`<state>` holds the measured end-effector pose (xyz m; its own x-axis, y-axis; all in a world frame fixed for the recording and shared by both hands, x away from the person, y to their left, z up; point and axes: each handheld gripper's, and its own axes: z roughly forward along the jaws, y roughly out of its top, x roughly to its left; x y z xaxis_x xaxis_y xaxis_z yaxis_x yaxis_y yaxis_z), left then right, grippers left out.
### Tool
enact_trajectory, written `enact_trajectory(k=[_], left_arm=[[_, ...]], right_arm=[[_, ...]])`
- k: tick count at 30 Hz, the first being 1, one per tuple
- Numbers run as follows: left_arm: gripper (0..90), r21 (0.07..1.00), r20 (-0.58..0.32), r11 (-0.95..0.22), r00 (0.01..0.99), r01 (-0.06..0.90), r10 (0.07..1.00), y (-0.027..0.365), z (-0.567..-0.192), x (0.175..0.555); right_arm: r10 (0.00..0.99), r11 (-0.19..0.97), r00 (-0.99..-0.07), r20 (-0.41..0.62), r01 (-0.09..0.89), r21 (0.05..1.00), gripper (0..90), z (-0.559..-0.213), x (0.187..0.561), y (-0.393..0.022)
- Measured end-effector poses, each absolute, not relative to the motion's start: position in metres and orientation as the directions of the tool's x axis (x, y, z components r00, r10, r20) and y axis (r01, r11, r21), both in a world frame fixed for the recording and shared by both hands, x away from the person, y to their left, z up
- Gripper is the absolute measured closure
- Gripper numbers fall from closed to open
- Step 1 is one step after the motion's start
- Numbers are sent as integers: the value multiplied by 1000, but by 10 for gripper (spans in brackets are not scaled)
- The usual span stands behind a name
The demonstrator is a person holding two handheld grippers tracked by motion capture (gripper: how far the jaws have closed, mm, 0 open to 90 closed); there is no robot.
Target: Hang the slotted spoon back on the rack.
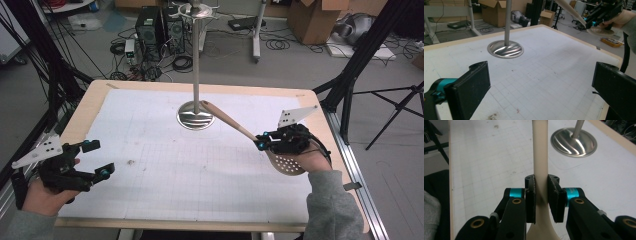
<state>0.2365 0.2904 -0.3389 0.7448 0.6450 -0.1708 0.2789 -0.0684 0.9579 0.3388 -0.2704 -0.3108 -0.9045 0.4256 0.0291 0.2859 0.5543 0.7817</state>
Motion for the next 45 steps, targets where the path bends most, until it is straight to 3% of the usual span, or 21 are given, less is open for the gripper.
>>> enact_trajectory(k=[14,45], left_arm=[[20,958,-174,-61,738,280,652,294,-340,232],[20,957,-195,-33,720,289,667,308,-342,224]], right_arm=[[491,498,-871,-4,277,822,779,-261,356,-270],[532,448,-846,-44,236,863,779,-203,381,-272]])
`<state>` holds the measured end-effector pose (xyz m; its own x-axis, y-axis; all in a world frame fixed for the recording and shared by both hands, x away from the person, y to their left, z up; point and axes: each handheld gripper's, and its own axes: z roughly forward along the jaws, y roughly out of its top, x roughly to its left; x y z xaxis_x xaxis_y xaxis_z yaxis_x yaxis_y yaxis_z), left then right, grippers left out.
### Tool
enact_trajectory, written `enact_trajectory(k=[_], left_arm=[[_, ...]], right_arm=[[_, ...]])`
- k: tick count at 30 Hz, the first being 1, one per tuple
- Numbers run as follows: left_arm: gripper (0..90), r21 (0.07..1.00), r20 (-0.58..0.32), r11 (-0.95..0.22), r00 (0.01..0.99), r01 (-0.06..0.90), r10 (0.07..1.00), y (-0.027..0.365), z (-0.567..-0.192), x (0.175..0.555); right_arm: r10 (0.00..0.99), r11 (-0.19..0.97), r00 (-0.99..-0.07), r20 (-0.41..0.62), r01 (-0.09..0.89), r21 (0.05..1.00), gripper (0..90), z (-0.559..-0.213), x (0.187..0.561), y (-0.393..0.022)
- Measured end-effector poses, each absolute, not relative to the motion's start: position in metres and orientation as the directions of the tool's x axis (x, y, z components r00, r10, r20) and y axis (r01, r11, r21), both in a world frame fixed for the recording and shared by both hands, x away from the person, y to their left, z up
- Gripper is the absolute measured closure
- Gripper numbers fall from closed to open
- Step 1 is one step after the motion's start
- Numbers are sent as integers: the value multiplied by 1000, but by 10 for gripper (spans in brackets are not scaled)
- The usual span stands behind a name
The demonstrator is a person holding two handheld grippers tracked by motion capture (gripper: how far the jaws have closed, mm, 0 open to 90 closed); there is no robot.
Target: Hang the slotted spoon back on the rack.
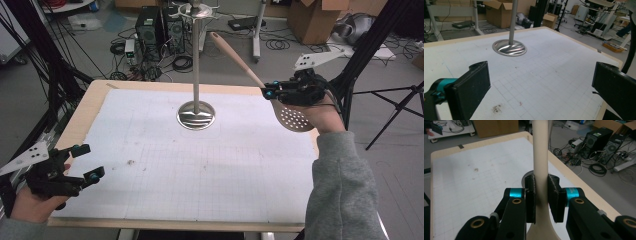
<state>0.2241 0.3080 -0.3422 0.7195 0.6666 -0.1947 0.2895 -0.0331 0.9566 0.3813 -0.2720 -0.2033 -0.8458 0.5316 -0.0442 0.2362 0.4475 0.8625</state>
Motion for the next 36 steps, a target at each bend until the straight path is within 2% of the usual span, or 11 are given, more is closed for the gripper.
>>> enact_trajectory(k=[10,17,36], left_arm=[[20,955,-201,-30,719,295,665,309,-345,226],[20,959,-190,-35,728,282,659,309,-343,225],[20,957,-196,-36,732,288,653,311,-344,223]], right_arm=[[557,414,-830,-30,246,876,779,-194,388,-280],[559,382,-829,15,274,883,779,-188,396,-283],[560,357,-826,59,306,883,779,-192,413,-281]])
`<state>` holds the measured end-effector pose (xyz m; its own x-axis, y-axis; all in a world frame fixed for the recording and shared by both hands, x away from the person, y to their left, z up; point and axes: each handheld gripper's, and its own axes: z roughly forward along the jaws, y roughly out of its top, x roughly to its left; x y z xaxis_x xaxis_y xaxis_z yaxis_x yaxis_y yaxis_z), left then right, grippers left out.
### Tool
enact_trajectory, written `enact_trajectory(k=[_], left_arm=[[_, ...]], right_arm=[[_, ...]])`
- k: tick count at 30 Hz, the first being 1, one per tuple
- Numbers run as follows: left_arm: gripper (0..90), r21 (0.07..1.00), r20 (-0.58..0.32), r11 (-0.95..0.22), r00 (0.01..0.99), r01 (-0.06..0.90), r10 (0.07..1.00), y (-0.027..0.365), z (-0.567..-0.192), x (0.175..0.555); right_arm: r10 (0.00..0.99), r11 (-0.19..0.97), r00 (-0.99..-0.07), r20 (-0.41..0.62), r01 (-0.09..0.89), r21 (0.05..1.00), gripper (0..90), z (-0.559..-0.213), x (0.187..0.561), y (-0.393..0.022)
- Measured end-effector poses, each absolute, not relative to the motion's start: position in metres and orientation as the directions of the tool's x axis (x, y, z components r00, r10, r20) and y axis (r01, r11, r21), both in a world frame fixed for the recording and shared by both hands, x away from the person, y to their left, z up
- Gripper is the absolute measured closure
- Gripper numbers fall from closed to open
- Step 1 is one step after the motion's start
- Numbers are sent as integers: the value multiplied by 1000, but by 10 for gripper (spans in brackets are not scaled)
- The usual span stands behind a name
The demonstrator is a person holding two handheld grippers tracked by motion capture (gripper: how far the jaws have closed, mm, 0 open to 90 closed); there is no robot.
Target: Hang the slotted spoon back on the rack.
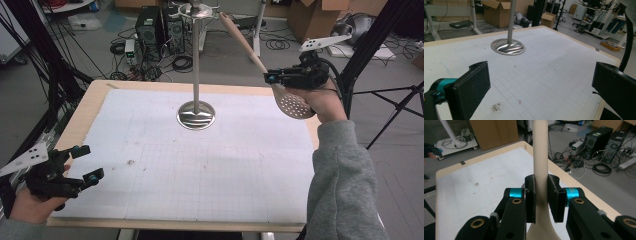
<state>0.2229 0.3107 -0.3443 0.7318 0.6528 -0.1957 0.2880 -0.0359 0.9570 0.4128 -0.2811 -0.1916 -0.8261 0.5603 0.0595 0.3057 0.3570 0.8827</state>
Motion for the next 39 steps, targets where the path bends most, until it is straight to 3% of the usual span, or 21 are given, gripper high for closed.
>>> enact_trajectory(k=[39], left_arm=[[20,957,-191,-35,715,288,673,320,-348,212]], right_arm=[[537,350,-837,105,333,876,778,-206,429,-264]])
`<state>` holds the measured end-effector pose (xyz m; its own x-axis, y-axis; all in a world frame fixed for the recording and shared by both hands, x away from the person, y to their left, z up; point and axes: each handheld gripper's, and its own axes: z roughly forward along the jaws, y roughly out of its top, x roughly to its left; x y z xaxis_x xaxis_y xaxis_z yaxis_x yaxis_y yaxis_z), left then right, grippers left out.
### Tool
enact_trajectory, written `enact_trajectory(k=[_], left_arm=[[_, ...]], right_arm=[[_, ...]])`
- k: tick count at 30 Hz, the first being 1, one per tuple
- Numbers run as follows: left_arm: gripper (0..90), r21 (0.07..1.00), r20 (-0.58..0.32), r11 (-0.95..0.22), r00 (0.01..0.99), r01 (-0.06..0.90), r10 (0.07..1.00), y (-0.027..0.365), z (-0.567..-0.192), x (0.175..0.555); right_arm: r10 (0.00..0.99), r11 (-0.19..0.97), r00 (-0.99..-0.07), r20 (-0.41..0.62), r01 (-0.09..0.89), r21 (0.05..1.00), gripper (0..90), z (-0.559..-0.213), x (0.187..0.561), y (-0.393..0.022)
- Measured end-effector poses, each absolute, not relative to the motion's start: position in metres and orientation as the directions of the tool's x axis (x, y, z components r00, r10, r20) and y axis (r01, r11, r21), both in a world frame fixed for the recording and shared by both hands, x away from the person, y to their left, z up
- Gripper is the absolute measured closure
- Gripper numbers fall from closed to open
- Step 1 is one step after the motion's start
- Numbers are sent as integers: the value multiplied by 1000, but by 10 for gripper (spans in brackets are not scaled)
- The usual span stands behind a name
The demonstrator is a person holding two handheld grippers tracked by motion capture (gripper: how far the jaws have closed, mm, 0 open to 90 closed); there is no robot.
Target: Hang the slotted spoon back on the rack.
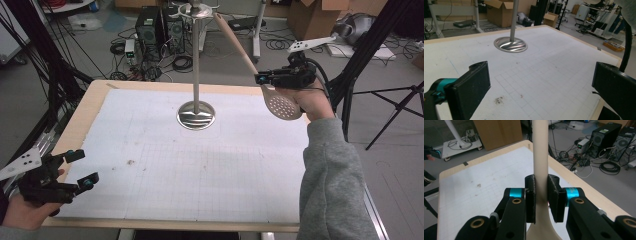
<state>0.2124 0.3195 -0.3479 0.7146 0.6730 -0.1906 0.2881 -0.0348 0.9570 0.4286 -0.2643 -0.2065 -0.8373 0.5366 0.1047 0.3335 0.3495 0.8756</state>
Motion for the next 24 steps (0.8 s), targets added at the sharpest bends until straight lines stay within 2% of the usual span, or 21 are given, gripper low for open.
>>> enact_trajectory(k=[24], left_arm=[[20,957,-189,-38,714,289,674,320,-347,211]], right_arm=[[548,381,-830,105,360,852,778,-223,437,-241]])
